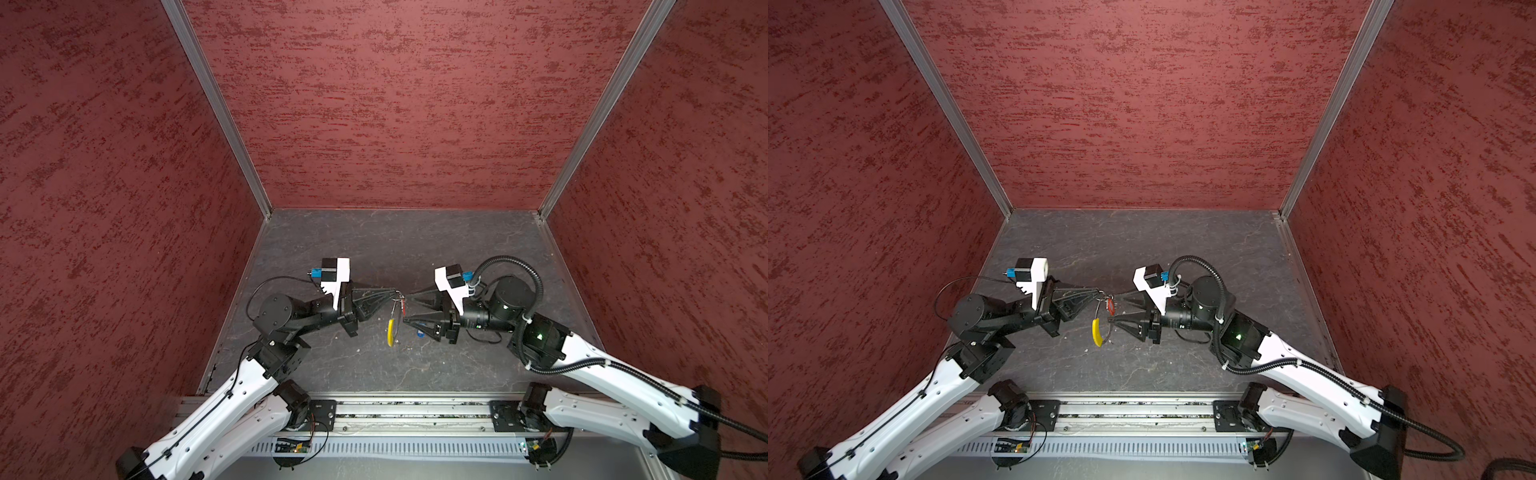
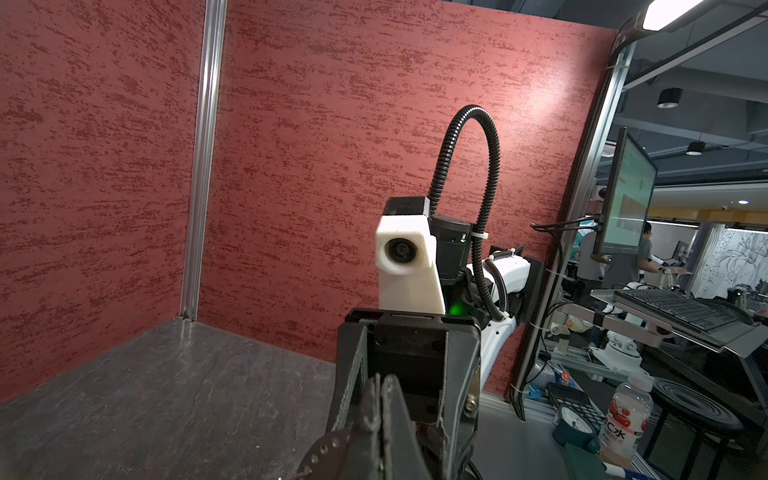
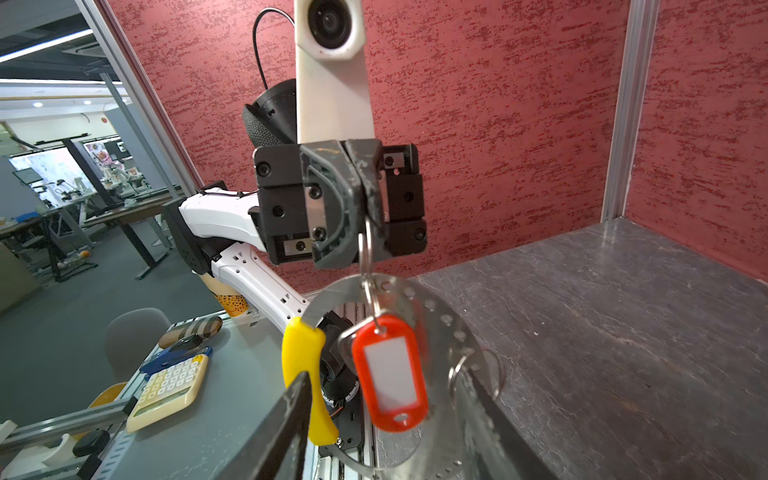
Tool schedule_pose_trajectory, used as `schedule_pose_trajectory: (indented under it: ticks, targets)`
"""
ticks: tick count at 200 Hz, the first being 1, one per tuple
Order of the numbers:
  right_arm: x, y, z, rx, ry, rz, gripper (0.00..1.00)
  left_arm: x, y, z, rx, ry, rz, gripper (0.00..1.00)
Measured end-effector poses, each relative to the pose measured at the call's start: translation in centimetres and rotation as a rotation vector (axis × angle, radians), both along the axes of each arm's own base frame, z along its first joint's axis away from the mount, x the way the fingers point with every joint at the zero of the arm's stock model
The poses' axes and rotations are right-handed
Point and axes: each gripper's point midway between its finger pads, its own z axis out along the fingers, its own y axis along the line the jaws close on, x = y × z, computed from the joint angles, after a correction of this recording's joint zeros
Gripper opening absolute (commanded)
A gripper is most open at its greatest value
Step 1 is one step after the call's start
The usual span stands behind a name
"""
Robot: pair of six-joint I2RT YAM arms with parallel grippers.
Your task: Remove the keys from the keyring
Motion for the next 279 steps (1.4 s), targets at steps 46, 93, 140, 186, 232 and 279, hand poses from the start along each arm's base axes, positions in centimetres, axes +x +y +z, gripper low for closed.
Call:
schedule_pose_trajectory:
  ticks: [46,93,140,186,232,279]
  targets:
    - [0.0,-0.4,0.7,0.017,-0.038,-0.021,0.48,0.0,-0.3,-0.3,0.008,0.007,-0.012,0.00]
    - [-0.2,-0.8,2.3,0.063,-0.075,-0.032,0.37,-0.4,-0.6,-0.6,0.019,0.004,-0.043,0.00]
    - [0.3,-0.4,2.0,0.055,-0.063,-0.047,0.54,-0.3,-0.2,-0.5,0.006,0.004,-0.017,0.00]
    - [0.2,0.2,1.7,0.051,-0.061,-0.042,0.56,0.0,0.0,0.1,-0.026,-0.010,0.015,0.00]
    - [0.6,1.7,0.0,0.004,-0.048,-0.059,0.53,0.0,-0.1,0.2,-0.033,-0.009,0.017,0.00]
    - [1.4,1.6,0.5,0.002,-0.070,-0.124,0.43,-0.2,-0.1,0.2,-0.035,-0.011,0.014,0.00]
